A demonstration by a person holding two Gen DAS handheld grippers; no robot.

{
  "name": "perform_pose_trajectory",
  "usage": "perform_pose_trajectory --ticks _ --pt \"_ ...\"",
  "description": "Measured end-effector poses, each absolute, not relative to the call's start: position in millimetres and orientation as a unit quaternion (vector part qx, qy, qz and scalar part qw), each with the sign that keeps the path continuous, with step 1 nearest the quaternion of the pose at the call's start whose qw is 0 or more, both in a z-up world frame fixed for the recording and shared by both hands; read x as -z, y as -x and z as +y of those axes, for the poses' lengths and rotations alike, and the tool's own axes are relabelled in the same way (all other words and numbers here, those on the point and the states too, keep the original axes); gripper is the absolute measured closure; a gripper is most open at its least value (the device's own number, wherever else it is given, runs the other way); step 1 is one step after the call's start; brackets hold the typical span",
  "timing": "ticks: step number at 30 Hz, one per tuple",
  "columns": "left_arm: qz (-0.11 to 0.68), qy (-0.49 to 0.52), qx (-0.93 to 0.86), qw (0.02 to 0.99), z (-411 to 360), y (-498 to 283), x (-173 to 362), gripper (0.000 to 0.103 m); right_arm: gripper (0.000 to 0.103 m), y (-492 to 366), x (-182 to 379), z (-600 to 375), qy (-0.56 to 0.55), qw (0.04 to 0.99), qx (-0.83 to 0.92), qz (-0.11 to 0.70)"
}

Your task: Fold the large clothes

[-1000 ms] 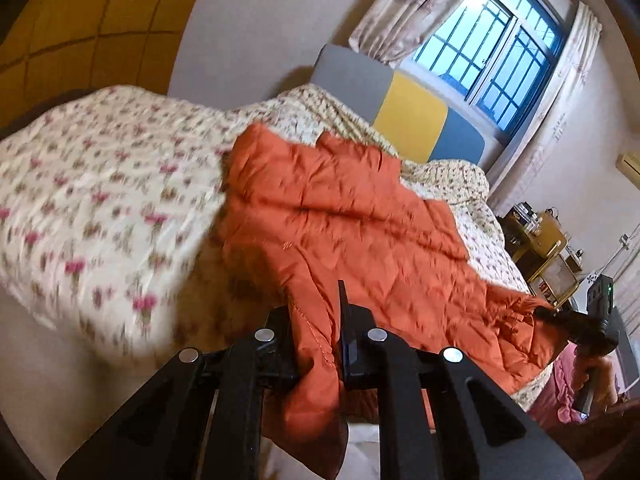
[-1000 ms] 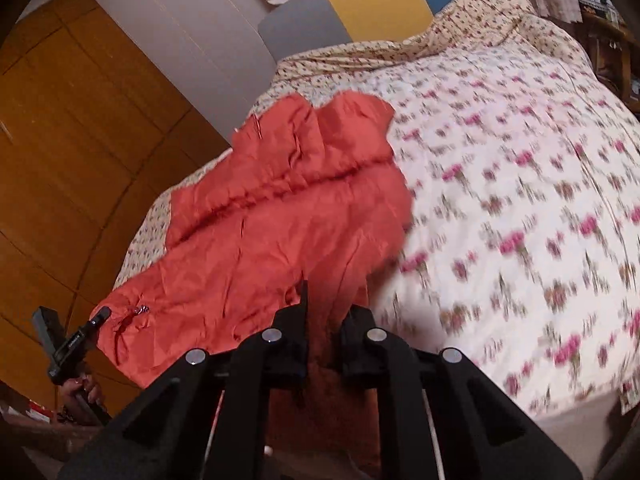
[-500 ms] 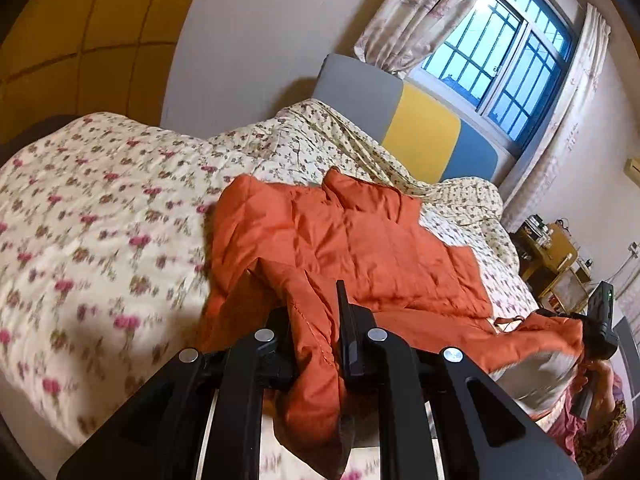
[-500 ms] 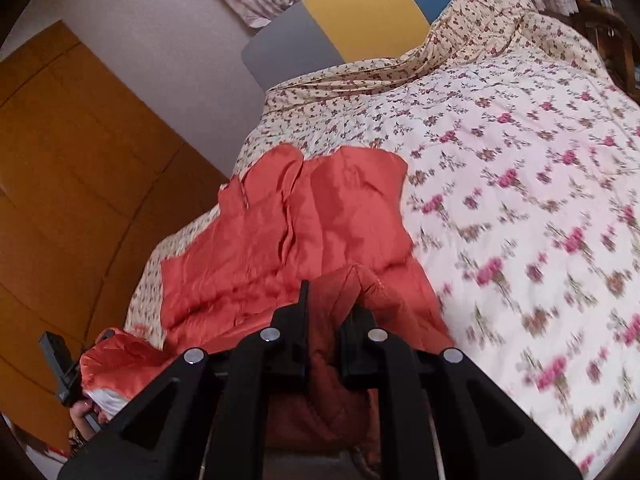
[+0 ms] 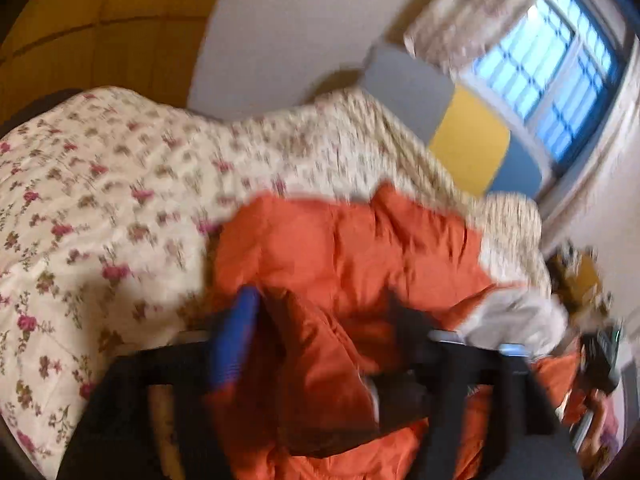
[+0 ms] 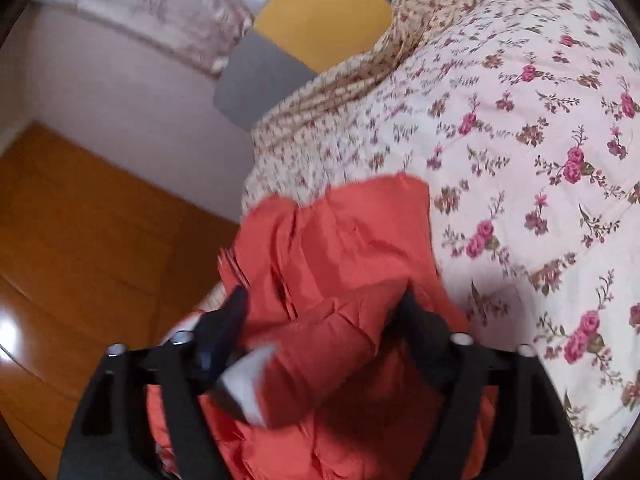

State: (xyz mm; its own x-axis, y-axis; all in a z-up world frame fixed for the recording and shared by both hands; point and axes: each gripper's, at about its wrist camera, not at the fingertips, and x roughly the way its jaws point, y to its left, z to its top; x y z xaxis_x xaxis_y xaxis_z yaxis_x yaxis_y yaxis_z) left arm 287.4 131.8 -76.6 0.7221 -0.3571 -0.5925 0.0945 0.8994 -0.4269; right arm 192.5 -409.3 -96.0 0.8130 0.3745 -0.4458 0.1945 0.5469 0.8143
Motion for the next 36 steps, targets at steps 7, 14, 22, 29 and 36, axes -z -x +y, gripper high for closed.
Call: perform_pose_trajectory --ticks 7,14,22,29,36 --pt "0.285 0.249 0.102 0.92 181 -255 83 0.004 0.004 -153 91 -433 -0.427 0.866 -0.025 0.258" --pt "0.317 0.261 0.139 0.901 192 -201 143 0.004 0.004 -117 134 -424 -0.418 0.855 -0.056 0.301" --pt "0.325 0.229 0.162 0.903 170 -202 144 0.004 0.004 -99 136 -419 -0.409 0.864 -0.041 0.291" --pt "0.349 0.165 0.173 0.906 131 -229 146 0.004 0.004 -91 144 -410 -0.394 0.861 -0.037 0.319" --pt "0.386 0.144 0.165 0.896 114 -237 154 0.036 0.039 -126 147 -375 -0.32 0.866 -0.034 0.382"
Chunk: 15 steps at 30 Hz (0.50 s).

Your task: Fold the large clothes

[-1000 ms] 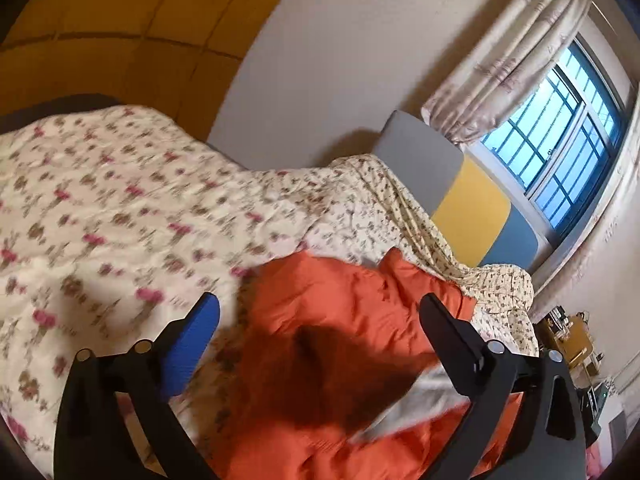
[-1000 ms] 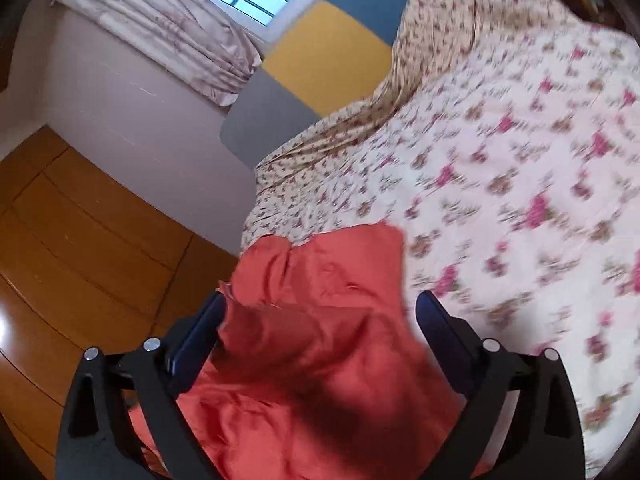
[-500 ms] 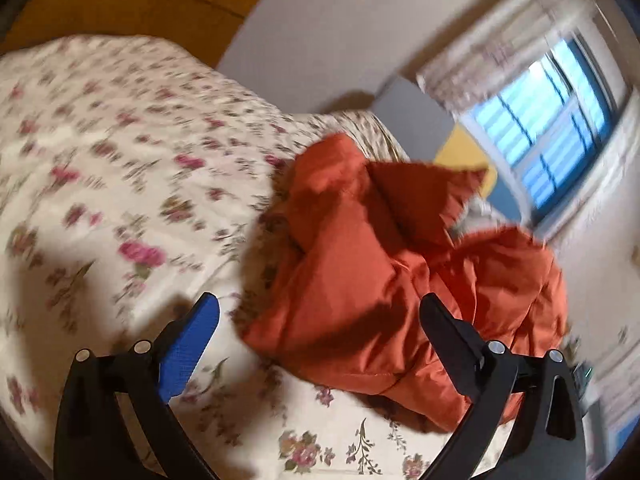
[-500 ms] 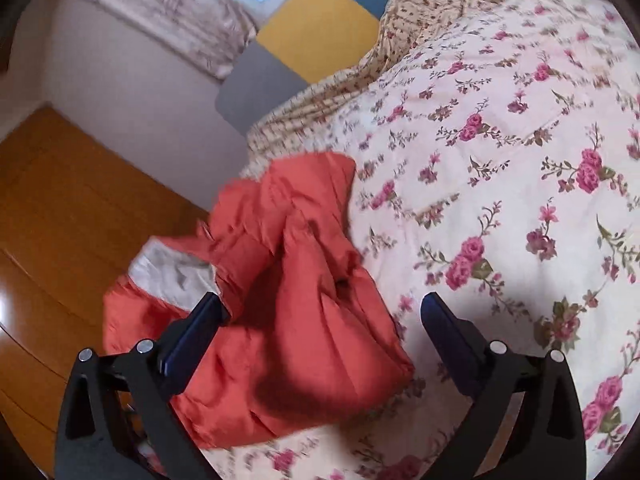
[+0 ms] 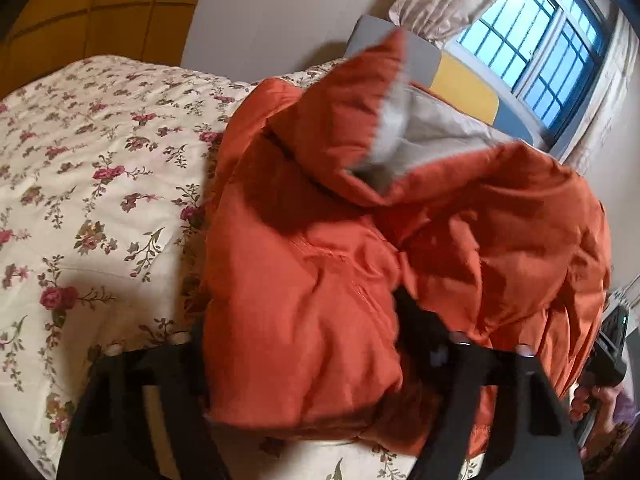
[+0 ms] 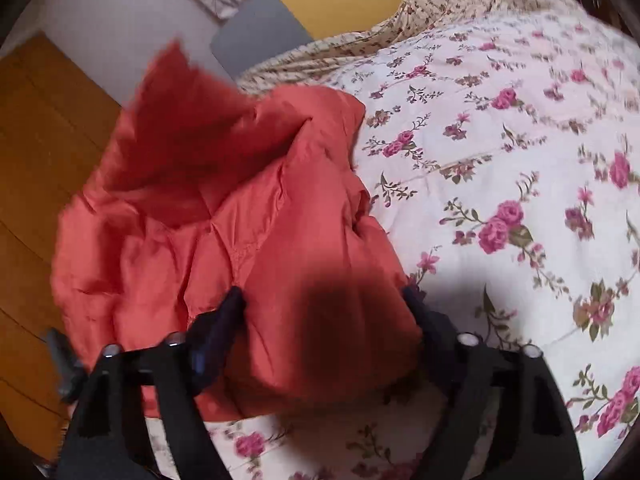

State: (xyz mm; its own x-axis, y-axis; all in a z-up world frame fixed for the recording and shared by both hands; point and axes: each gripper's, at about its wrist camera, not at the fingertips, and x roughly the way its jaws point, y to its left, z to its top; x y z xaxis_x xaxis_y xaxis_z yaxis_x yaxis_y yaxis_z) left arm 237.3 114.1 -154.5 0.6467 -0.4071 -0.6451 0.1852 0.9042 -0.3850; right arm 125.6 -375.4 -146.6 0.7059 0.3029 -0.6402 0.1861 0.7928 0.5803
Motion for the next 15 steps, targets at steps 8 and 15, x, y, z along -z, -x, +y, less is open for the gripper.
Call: perform_pose_trajectory --ticks 8,15 --pt "0.395 0.115 0.176 0.894 111 -213 149 0.068 0.07 -108 141 -364 -0.282 0.873 -0.039 0.397" --pt "0.395 0.123 0.19 0.891 116 -184 148 0.07 0.07 -84 136 -363 -0.28 0.872 -0.04 0.4"
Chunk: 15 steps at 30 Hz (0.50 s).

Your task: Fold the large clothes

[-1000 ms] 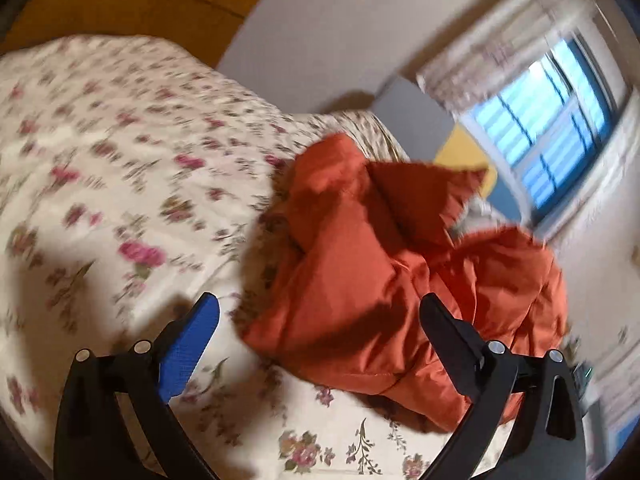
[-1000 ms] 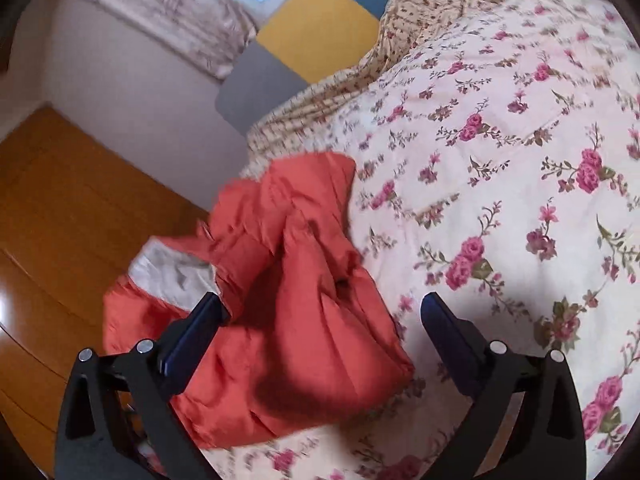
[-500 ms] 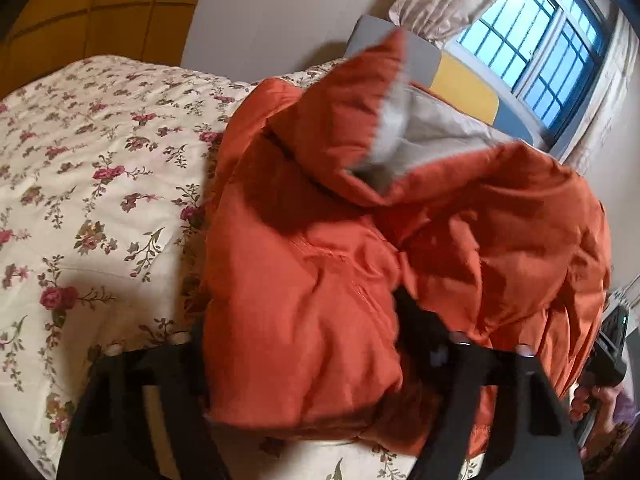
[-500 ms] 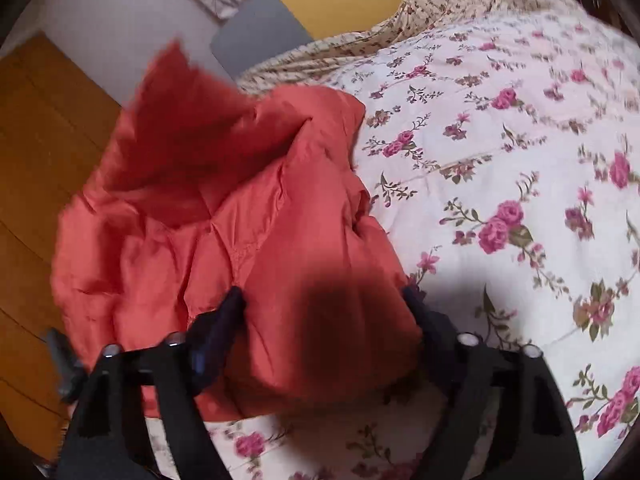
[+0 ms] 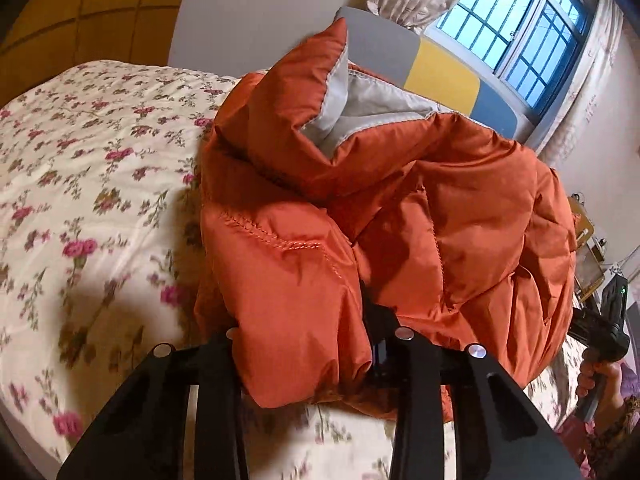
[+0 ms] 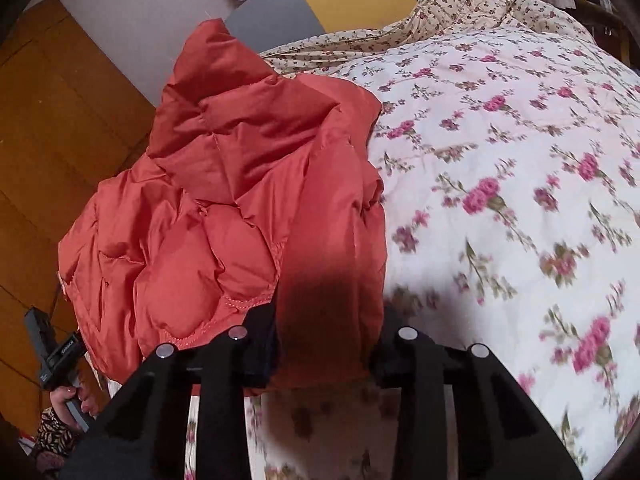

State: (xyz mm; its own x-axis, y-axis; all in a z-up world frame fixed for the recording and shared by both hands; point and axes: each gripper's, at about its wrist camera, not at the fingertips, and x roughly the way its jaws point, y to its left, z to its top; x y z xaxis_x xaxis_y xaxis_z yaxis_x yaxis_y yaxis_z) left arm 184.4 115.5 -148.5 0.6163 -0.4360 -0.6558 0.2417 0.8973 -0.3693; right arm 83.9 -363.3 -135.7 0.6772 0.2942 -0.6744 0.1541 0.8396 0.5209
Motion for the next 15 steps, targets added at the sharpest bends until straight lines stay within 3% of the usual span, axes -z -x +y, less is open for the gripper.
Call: perform_pose_trajectory --ticks 10,12,15 --pt "0.4 0.119 0.21 0.884 122 -123 146 0.069 0.068 -26 133 -363 -0.272 0.87 -0.047 0.408" --pt "0.398 0.114 0.208 0.886 123 -115 143 0.065 0.053 -19 132 -363 -0.266 0.871 -0.043 0.411" --pt "0.39 0.109 0.221 0.887 127 -107 136 0.046 0.033 -11 124 -365 -0.241 0.883 -0.03 0.402"
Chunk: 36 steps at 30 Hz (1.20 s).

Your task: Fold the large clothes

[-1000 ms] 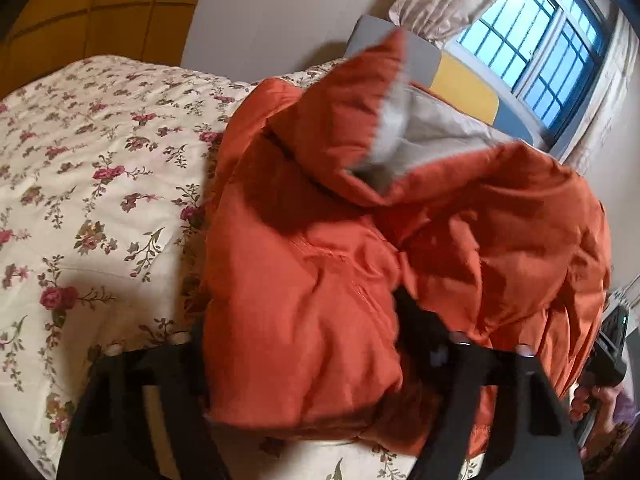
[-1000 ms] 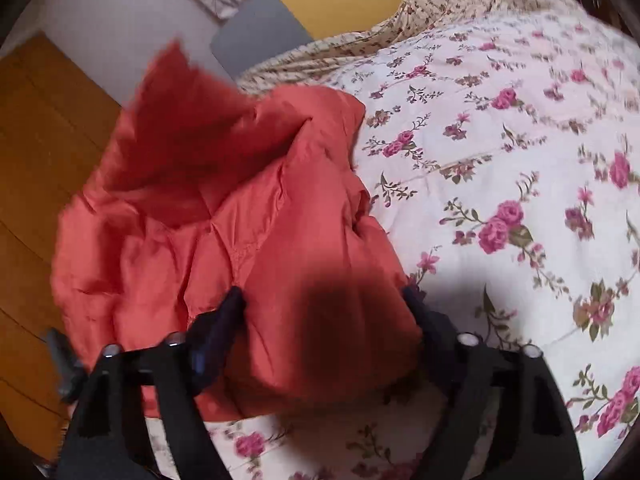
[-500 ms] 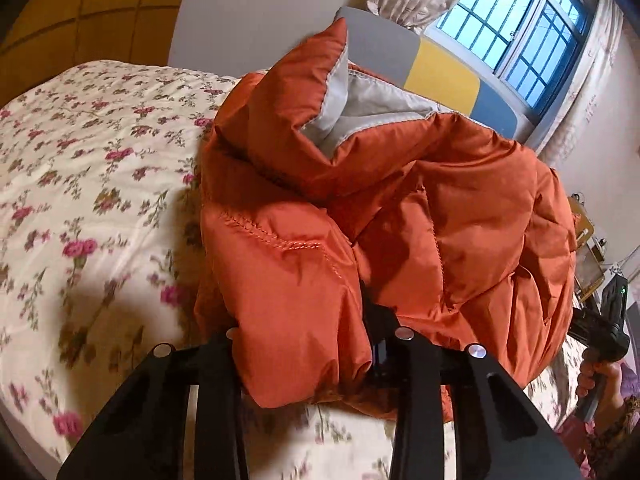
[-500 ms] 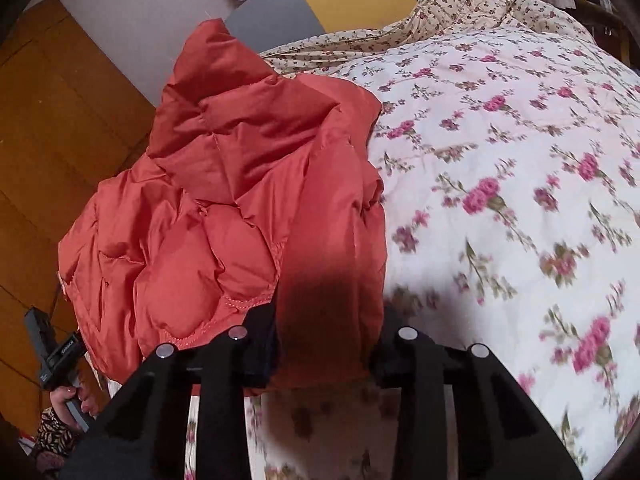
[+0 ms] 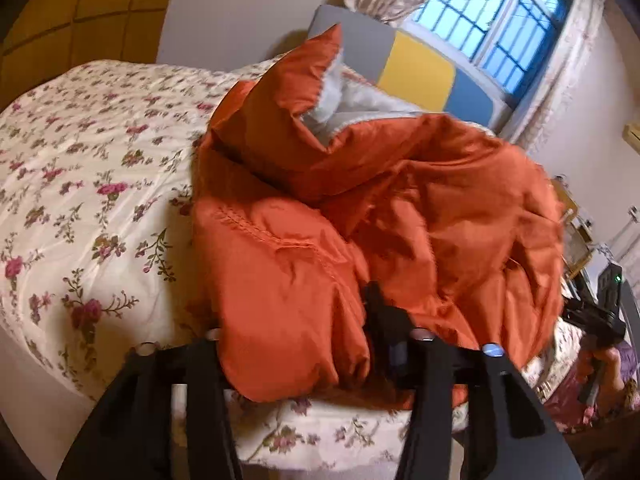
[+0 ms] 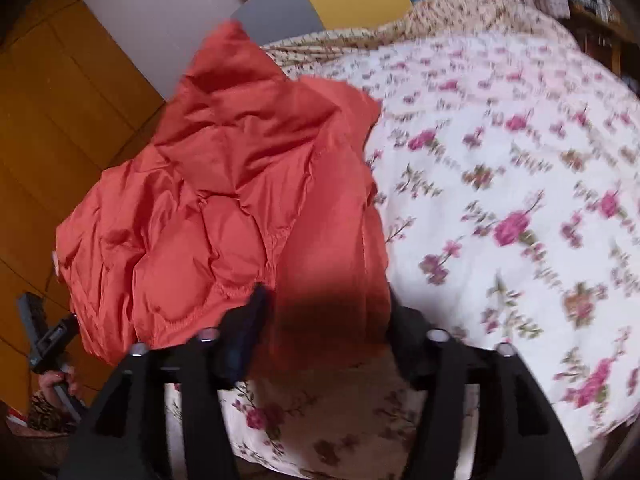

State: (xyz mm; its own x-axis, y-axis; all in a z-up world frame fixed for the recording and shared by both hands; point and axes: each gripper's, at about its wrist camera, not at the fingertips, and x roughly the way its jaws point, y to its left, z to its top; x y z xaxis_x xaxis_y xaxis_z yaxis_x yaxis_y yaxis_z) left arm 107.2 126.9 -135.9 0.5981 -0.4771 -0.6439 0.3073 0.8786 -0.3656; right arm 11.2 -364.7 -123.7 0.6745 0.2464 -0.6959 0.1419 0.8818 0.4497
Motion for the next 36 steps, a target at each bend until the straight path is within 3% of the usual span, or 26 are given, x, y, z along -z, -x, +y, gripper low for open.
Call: perform_pose_trajectory --ticks 2,7,13,14,15,16,17,18,20,22,29,36 --pt "0.377 0.097 0.221 0.894 130 -102 126 0.034 0.02 -8 110 -366 -0.213 0.898 -0.012 0.385" --pt "0.338 0.074 0.214 0.913 132 -110 102 0.014 0.014 -39 76 -365 -0.16 0.923 -0.022 0.349" --pt "0.352 0.058 0.205 0.911 120 -172 98 0.013 0.014 -127 70 -350 -0.107 0.93 -0.053 0.348" --pt "0.35 0.068 0.211 0.91 119 -182 97 0.013 0.021 -143 73 -346 -0.097 0.927 -0.055 0.359" --pt "0.349 0.074 0.216 0.909 118 -187 97 0.013 0.04 -146 75 -342 -0.095 0.924 -0.061 0.366" --pt "0.355 0.089 0.224 0.903 117 -195 98 0.022 0.052 -150 78 -340 -0.09 0.921 -0.06 0.375" --pt "0.363 0.097 0.227 0.899 115 -200 98 0.039 0.073 -154 79 -337 -0.081 0.918 -0.053 0.384" --pt "0.369 0.096 0.229 0.895 112 -203 98 0.045 0.082 -152 77 -335 -0.079 0.918 -0.056 0.384" --pt "0.374 0.083 0.238 0.892 108 -203 97 0.072 0.089 -142 71 -334 -0.085 0.921 -0.069 0.374" --pt "0.364 0.071 0.242 0.896 105 -199 89 0.081 0.091 -133 58 -335 -0.086 0.925 -0.072 0.363" --pt "0.291 0.097 0.222 0.925 118 -196 30 0.084 0.094 -121 1 -351 -0.108 0.946 -0.042 0.301" --pt "0.266 0.084 0.166 0.946 100 -262 1 0.084 0.094 -193 -13 -371 -0.153 0.95 0.001 0.273"
